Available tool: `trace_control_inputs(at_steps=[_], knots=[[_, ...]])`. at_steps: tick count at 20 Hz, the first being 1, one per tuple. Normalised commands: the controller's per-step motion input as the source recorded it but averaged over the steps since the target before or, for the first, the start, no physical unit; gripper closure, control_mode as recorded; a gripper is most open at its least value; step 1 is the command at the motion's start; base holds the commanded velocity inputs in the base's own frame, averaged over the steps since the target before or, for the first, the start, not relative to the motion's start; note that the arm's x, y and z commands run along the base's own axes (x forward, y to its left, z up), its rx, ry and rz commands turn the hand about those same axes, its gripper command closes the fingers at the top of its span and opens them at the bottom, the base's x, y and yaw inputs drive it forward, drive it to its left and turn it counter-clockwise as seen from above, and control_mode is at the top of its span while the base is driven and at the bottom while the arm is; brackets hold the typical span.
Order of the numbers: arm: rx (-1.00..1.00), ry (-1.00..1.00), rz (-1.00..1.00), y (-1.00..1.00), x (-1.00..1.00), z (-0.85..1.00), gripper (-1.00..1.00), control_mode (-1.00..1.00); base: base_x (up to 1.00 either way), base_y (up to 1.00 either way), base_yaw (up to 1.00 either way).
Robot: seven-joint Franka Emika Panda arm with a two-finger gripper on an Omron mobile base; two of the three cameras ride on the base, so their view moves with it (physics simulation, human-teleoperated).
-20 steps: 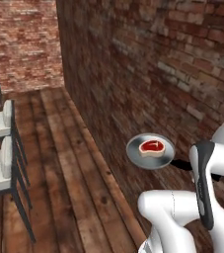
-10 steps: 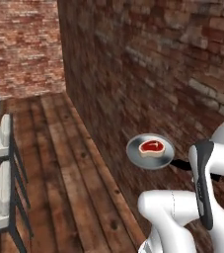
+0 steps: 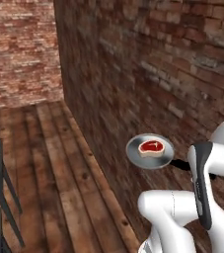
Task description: Pick up the pan with the steak in it and place it on the dining table. Then place the steak on the plate.
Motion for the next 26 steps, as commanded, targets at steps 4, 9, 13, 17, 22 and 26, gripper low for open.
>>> trace_control_inputs(at_steps=[4, 9, 13, 17, 22, 26], knots=[[0.0, 0.0, 0.0, 0.0, 0.0, 0.0, 1.0, 1.0, 1.0, -0.19, -0.05], [0.0, 0.0, 0.0, 0.0, 0.0, 0.0, 1.0, 1.0, 1.0, -0.07, -0.05], [0.0, 0.0, 0.0, 0.0, 0.0, 0.0, 1.0, 1.0, 1.0, -0.04, -0.05], [0.0, 0.0, 0.0, 0.0, 0.0, 0.0, 1.0, 1.0, 1.0, -0.03, -0.05], [0.0, 0.0, 0.0, 0.0, 0.0, 0.0, 1.0, 1.0, 1.0, 0.0, -0.04], [0.0, 0.0, 0.0, 0.0, 0.0, 0.0, 1.0, 1.0, 1.0, 0.0, -0.03]])
